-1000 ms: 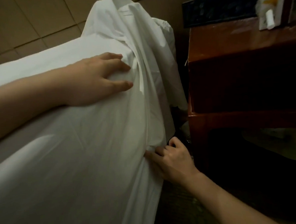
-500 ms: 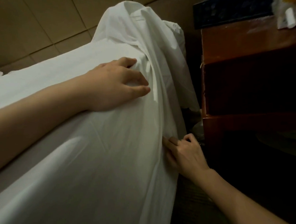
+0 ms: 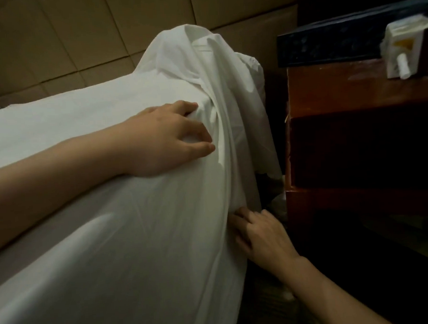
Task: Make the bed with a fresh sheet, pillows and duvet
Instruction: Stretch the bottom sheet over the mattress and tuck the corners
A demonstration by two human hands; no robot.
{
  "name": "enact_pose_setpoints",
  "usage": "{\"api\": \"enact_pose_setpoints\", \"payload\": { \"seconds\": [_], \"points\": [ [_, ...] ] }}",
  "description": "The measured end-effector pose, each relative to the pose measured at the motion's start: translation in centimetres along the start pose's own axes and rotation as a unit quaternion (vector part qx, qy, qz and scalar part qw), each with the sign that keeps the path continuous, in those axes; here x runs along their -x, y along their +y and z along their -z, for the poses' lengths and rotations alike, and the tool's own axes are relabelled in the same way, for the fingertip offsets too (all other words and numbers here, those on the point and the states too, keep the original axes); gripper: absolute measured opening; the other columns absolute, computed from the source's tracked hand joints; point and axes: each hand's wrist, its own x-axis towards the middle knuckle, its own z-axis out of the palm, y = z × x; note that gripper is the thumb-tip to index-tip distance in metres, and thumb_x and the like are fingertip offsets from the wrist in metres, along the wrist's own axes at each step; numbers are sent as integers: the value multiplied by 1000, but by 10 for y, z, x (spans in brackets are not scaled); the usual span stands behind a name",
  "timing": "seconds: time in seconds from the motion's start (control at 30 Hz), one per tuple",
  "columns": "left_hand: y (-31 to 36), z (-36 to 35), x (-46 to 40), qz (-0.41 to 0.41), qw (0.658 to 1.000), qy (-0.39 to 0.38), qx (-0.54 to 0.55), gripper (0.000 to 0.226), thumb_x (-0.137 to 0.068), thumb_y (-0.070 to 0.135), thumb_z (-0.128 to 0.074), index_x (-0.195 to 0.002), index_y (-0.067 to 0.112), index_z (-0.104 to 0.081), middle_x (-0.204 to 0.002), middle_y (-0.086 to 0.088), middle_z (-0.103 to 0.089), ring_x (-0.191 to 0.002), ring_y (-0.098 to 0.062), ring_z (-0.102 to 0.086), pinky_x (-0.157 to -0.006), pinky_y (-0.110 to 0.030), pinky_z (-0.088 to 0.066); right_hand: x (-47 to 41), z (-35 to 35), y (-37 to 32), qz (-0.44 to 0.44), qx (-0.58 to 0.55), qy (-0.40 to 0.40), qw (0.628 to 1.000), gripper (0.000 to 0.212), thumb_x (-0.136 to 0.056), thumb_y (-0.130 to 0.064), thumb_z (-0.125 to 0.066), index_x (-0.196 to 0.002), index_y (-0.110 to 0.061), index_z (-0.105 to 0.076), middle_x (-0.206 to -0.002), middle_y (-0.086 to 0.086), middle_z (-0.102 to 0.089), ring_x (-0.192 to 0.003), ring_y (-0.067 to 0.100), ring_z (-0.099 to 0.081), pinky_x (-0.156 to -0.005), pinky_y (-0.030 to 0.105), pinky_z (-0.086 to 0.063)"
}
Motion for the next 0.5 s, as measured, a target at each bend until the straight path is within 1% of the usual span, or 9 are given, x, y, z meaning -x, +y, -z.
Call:
{"api": "enact_pose_setpoints", "payload": {
  "seconds": [0.1,0.2,0.23,0.3,0.33,0.4,0.43,0.5],
  "points": [
    [1,0,1,5,1000,-3,-12,38,-87,59,-37,-120,50,-54,-158,10,-10,-143,-19,-16,-115,-34,-13,2,1,2,8,3,-27,1000,48,-78,-43,-40,-116,-29,-64,-98,-7,-66,-61,10,-60,-54,24,-44],
    [2,0,2,6,1000,-4,-9,37,-88,59,-38,-120,50,-54,-158,10,-10,-143,-19,-16,-115,-33,-13,4,-1,2,11,7,-16,1000,47,-79,-43,-43,-119,-28,-64,-99,-7,-68,-60,12,-60,-53,27,-43],
    [2,0,2,6,1000,-4,-8,36,-88,58,-38,-120,50,-54,-158,10,-10,-143,-19,-16,-115,-33,-13,3,-1,1,21,26,-3,999,44,-78,-42,-48,-116,-29,-65,-98,-7,-68,-58,14,-59,-53,27,-42],
    [2,0,2,7,1000,-4,-6,36,-89,57,-38,-120,50,-55,-158,10,-11,-143,-20,-16,-115,-34,-13,-5,1,0,39,69,27,997,34,-72,-38,-67,-105,-30,-68,-95,-7,-68,-56,17,-57,-56,28,-39],
    [3,1,2,9,1000,-5,-5,36,-89,57,-38,-120,49,-55,-158,10,-11,-143,-20,-16,-115,-36,-13,-10,2,-1,38,80,38,995,33,-68,-35,-75,-100,-30,-69,-93,-6,-68,-55,18,-56,-59,30,-37],
    [4,1,3,13,1000,-6,-4,37,-88,56,-38,-121,47,-55,-158,10,-11,-144,-20,-16,-116,-37,-13,-16,3,-3,25,98,40,994,29,-64,-31,-81,-91,-29,-70,-89,-4,-69,-53,21,-55,-64,34,-28],
    [4,1,3,14,1000,-5,-4,37,-88,56,-39,-121,47,-55,-158,10,-12,-144,-20,-16,-116,-38,-13,-17,3,-4,20,107,37,993,28,-63,-29,-82,-89,-28,-70,-86,-3,-69,-53,22,-55,-65,35,-24],
    [4,1,3,13,1000,-2,-6,38,-89,55,-39,-121,46,-56,-158,9,-12,-144,-20,-17,-116,-38,-13,-17,4,-7,19,117,34,992,29,-62,-27,-82,-89,-27,-71,-81,0,-68,-52,25,-55,-66,36,-23]
  ]
}}
